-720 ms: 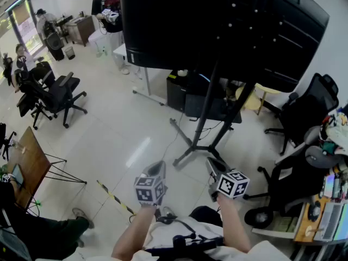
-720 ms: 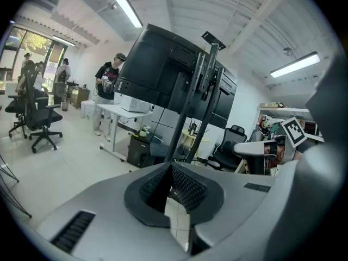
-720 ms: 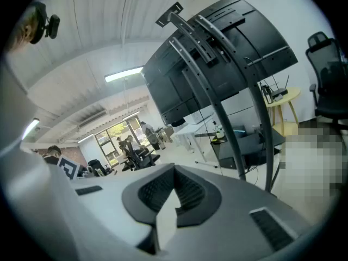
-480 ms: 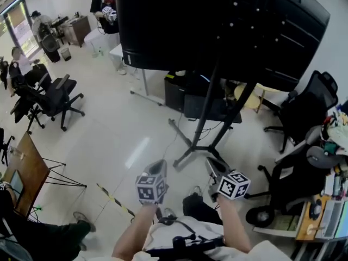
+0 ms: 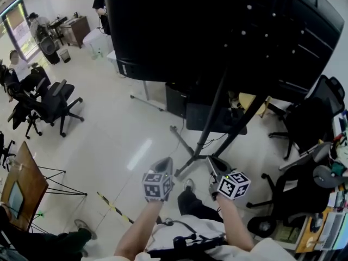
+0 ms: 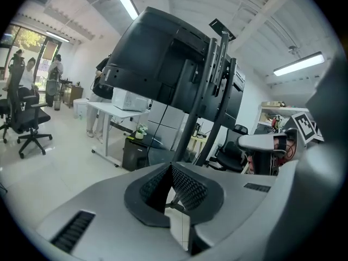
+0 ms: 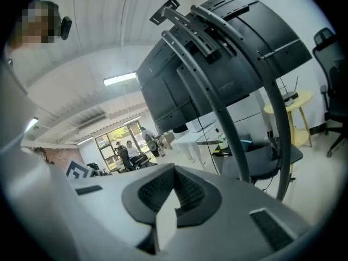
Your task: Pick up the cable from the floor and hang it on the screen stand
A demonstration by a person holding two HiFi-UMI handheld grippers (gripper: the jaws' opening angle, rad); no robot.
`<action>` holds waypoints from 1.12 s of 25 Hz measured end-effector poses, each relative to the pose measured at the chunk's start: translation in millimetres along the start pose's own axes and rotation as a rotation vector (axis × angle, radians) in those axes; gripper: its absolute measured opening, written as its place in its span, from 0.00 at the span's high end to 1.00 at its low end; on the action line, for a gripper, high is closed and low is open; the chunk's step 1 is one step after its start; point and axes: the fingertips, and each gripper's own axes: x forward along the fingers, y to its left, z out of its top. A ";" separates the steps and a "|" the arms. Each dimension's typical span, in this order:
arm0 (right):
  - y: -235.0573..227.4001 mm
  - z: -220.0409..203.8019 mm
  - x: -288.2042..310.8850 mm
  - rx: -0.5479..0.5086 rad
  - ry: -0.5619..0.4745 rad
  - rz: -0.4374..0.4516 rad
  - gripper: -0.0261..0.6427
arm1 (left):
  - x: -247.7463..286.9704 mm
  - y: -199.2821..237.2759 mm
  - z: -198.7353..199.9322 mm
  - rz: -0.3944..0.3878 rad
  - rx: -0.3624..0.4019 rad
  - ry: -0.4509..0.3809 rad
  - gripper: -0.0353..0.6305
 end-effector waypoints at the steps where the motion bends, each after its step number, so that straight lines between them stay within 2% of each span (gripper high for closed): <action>1: -5.5 5.8 10.9 -0.013 0.007 0.000 0.96 | 12.8 4.0 4.6 -0.001 0.000 0.003 0.95; 5: -27.7 20.2 52.2 -0.018 0.043 0.006 0.96 | 67.8 21.5 25.1 -0.004 0.016 0.014 0.95; 11: -66.7 31.8 98.5 -0.050 0.113 0.006 0.96 | 156.4 42.1 45.2 0.012 0.094 0.028 0.95; 15: -88.2 32.0 124.6 -0.060 0.158 0.009 0.96 | 199.6 61.0 40.2 0.026 0.112 0.067 0.95; 21: -116.1 34.2 145.8 -0.074 0.207 0.019 0.96 | 254.6 78.2 31.5 0.035 0.096 0.098 0.93; 25: -135.2 37.6 151.0 -0.079 0.225 0.014 0.96 | 297.1 81.8 29.5 0.028 0.128 0.128 0.93; 27: -143.3 40.2 153.3 -0.082 0.232 0.013 0.96 | 318.4 84.9 27.3 0.025 0.135 0.147 0.83; 28: -146.9 41.3 154.5 -0.084 0.236 0.015 0.96 | 328.3 87.1 25.3 0.027 0.138 0.159 0.82</action>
